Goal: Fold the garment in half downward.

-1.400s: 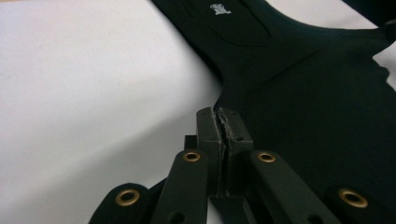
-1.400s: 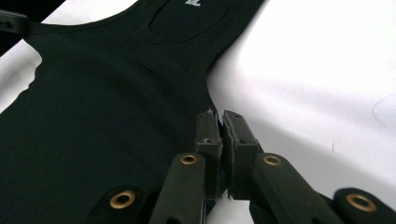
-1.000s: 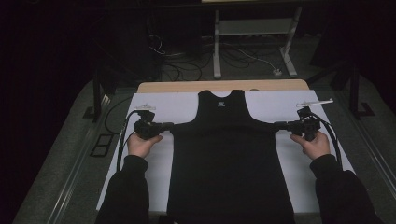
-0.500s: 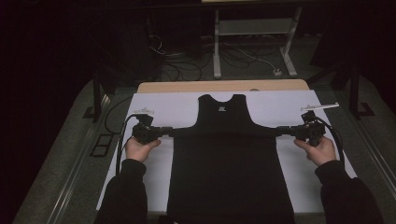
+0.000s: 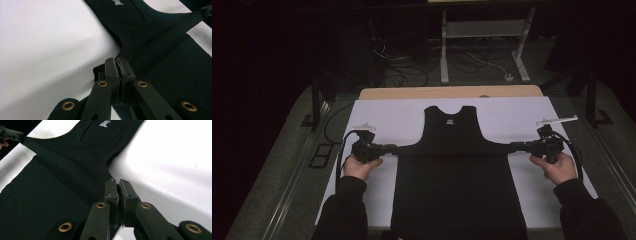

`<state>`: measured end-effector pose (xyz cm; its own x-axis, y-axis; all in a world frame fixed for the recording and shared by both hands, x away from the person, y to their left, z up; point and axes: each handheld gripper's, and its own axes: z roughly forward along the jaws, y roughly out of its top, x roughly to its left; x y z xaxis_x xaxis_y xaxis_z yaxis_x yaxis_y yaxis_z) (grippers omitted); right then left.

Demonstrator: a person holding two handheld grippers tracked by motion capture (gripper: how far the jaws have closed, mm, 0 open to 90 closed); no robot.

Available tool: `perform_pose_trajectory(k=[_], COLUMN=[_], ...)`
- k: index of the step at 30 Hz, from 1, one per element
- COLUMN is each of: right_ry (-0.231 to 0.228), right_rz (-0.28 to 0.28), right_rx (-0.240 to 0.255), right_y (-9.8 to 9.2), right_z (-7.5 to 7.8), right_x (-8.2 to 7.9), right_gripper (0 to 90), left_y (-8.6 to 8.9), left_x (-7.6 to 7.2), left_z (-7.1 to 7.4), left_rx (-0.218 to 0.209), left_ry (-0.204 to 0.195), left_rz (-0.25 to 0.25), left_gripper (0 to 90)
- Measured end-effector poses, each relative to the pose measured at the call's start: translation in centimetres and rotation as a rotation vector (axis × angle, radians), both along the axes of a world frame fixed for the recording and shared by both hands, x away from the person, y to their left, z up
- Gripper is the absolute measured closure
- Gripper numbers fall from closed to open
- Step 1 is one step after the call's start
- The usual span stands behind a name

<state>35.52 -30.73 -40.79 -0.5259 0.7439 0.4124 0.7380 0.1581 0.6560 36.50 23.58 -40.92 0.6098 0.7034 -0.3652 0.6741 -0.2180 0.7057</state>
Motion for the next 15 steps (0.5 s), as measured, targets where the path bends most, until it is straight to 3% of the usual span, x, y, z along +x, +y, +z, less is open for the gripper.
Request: perform_pose_trajectory(k=[6, 15], right_ry=[0.017, 0.083], right_rz=[0.009, 0.034], right_rx=[-0.008, -0.044], right_y=[0.1, 0.4], right_z=[-0.2, -1.1], right_x=[-0.8, -2.3], right_gripper=[84.0, 84.0], left_y=[-0.1, -0.1], left_x=[-1.0, -2.4], left_z=[0.1, -0.4], left_rx=[0.007, 0.022], left_ry=[0.013, 0.053], left_rz=[-0.014, -0.048], left_gripper=[86.8, 86.8])
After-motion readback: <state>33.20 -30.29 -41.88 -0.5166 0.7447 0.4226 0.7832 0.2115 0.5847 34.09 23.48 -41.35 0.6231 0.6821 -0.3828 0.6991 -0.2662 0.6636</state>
